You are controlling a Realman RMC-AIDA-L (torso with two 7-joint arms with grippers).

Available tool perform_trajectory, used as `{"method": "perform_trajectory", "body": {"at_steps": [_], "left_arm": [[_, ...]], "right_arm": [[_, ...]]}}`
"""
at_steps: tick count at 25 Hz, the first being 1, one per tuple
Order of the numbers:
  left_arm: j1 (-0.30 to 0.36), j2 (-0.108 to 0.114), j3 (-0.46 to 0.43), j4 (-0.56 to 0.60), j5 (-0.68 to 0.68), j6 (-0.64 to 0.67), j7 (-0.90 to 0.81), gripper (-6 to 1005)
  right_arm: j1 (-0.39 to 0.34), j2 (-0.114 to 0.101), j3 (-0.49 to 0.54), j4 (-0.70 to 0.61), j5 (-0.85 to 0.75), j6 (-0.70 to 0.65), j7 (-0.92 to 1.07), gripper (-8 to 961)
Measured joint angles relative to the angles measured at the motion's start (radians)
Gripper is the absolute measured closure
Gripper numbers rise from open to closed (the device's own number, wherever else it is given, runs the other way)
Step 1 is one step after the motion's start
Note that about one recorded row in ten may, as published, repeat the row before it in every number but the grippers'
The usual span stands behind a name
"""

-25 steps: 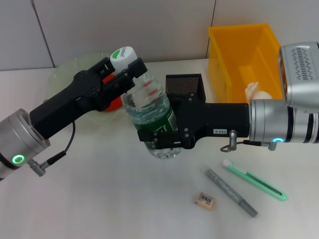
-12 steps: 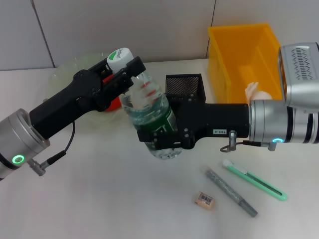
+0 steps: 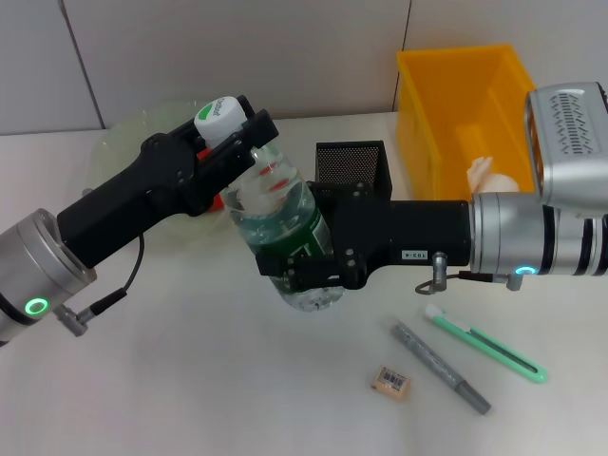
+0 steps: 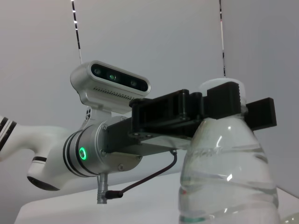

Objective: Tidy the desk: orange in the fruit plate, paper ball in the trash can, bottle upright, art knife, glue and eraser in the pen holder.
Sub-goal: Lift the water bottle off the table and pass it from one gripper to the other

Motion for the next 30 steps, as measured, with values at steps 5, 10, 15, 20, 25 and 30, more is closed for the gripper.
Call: {"method": "perform_trajectory", "body": {"at_steps": [5,10,15,20,25,30], "left_arm": [[0.002,0.0,0.003,0.0,0.0,0.001,0.013,561],[0.005,0.0,0.004,0.0,-0.004,0.002,0.028,561],[0.008,0.0,0.004,0.0,-0.012,0.003,0.028,561],[0.009,0.0,0.009,0.0,-0.014,0.002,0.029,561],[0.008,0.0,0.01,0.0,-0.014,0.002,0.029,561],[0.008,0.0,0.011,0.0,-0.015,0.002,0.029,561]], "right_arm": [[0.0,0.0,0.002,0.001,0.002,0.0,0.0,191],[0.0,-0.001,0.005,0.002,0.004,-0.001,-0.001,191],[0.0,-0.001,0.002,0.002,0.005,-0.001,-0.001,191],[-0.001,-0.001,-0.001,0.001,0.005,-0.001,0.001,191],[0.0,-0.003,-0.002,0.001,0.005,-0.001,0.027,191],[0.0,-0.004,-0.004,0.002,0.005,0.0,0.05,191]]}}
